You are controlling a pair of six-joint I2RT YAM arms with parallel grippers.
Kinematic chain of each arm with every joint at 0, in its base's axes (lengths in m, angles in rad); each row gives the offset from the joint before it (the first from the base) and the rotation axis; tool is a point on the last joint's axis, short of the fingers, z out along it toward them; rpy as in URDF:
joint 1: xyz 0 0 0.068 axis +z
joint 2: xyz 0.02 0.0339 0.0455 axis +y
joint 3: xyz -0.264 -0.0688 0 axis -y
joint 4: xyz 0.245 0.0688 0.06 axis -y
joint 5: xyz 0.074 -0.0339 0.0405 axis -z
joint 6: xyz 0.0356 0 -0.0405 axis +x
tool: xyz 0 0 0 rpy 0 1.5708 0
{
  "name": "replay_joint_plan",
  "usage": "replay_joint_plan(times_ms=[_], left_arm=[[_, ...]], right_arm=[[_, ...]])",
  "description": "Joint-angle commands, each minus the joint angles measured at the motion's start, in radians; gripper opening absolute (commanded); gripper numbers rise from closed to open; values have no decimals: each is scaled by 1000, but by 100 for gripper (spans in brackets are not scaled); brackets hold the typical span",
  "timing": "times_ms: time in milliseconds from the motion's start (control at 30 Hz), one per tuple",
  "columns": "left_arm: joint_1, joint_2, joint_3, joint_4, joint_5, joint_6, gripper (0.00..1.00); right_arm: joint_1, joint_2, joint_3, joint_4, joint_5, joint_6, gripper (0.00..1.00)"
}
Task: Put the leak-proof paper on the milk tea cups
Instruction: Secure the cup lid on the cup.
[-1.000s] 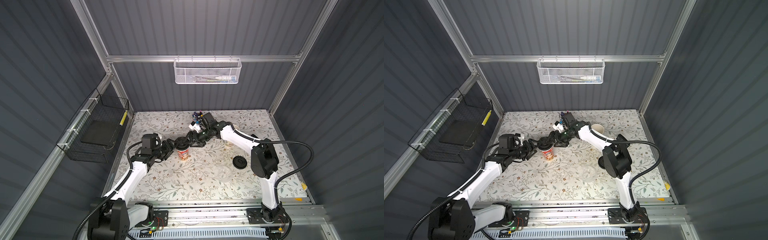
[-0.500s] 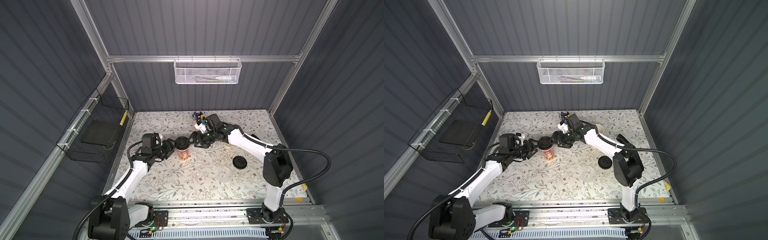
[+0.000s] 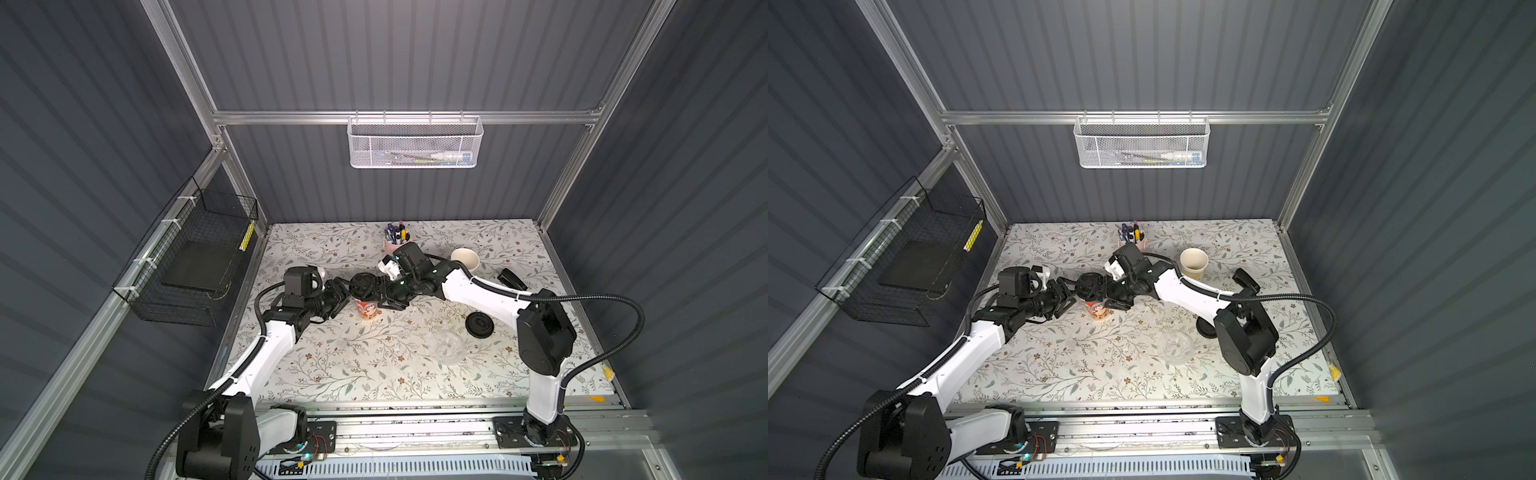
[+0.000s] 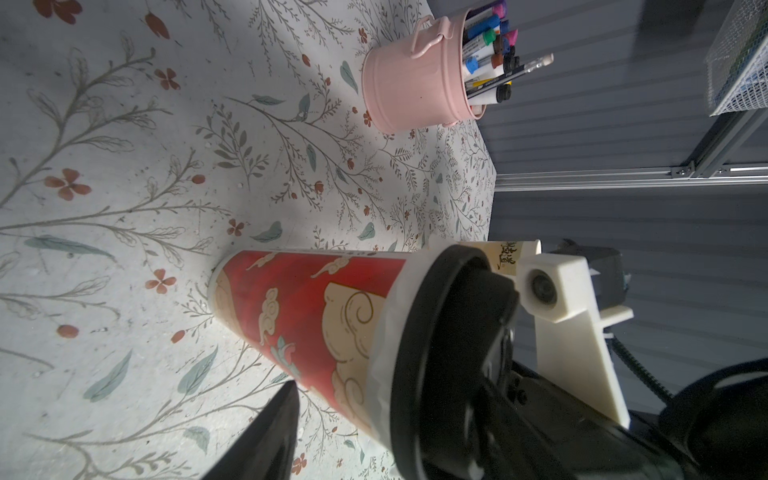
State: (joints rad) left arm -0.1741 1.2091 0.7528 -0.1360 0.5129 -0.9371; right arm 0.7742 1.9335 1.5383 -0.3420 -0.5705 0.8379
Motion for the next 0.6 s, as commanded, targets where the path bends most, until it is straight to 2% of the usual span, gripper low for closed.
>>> replay_joint_plan(times_ms=[0, 267, 567], left_arm=[[-2, 40, -57, -216, -86, 3, 66], [-2, 49, -66, -221, -92, 3, 65], [-1, 70, -59, -225, -97, 9, 65]], right_arm=[[-9, 37, -8, -20, 103, 38, 73], [-9, 68, -90, -79, 209, 90, 71], [-20, 99, -172, -52, 209, 121, 69]])
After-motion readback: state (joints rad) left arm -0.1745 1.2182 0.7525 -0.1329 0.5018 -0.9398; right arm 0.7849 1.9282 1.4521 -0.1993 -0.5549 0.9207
